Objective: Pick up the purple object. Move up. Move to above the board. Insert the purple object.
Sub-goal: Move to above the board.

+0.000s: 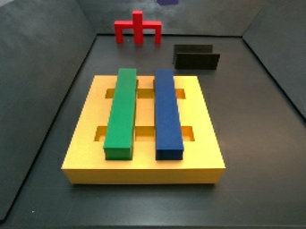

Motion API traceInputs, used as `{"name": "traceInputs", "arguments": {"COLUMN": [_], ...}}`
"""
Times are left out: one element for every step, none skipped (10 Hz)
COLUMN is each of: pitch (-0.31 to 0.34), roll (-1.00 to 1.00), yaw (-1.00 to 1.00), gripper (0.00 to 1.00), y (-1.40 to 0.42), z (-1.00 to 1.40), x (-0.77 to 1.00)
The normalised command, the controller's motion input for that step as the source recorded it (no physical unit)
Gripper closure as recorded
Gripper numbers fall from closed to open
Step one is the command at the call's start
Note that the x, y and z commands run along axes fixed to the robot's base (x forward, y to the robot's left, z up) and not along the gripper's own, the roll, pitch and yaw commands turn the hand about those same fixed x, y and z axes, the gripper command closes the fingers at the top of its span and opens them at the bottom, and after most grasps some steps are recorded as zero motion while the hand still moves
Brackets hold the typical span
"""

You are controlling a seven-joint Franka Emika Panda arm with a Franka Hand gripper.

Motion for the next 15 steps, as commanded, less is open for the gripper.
{"name": "traceInputs", "arguments": {"pitch": [0.033, 0.041, 0.051, 0.062, 0.071, 0.084, 0.089, 0.100, 0.107, 0.123, 0.137, 0.162, 0.177, 0.229, 0.268], "roll": [0.03, 0.02, 0.03, 0.03, 0.04, 0.03, 0.04, 0.04, 0.05, 0.05, 0.06, 0.07, 0.08, 0.10, 0.12], "yaw": [1.00, 1.00, 1.00, 1.00, 1.00, 1.00, 1.00, 1.00, 1.00, 1.00, 1.00, 1.00, 1.00, 1.00, 0.99], "gripper": [1.00, 1.00, 1.00, 1.00, 1.00, 1.00, 1.00, 1.00, 1.00, 1.00, 1.00, 1.00, 1.00, 1.00, 1.00], "y": [-1.40, -1.40, -1.40, -0.61, -0.33, -0.13, -0.12, -0.07, -0.06, -0.04, -0.04, -0.03, -0.03, -0.03, -0.04], "z": [0.20, 0.22, 0.23, 0.11, 0.07, 0.03, 0.03, 0.03, 0.03, 0.03, 0.03, 0.03, 0.03, 0.03, 0.02], "x": [-0.11, -0.09, -0.07, 0.00, 0.04, 0.06, 0.05, 0.05, 0.05, 0.06, 0.06, 0.06, 0.06, 0.07, 0.08]}}
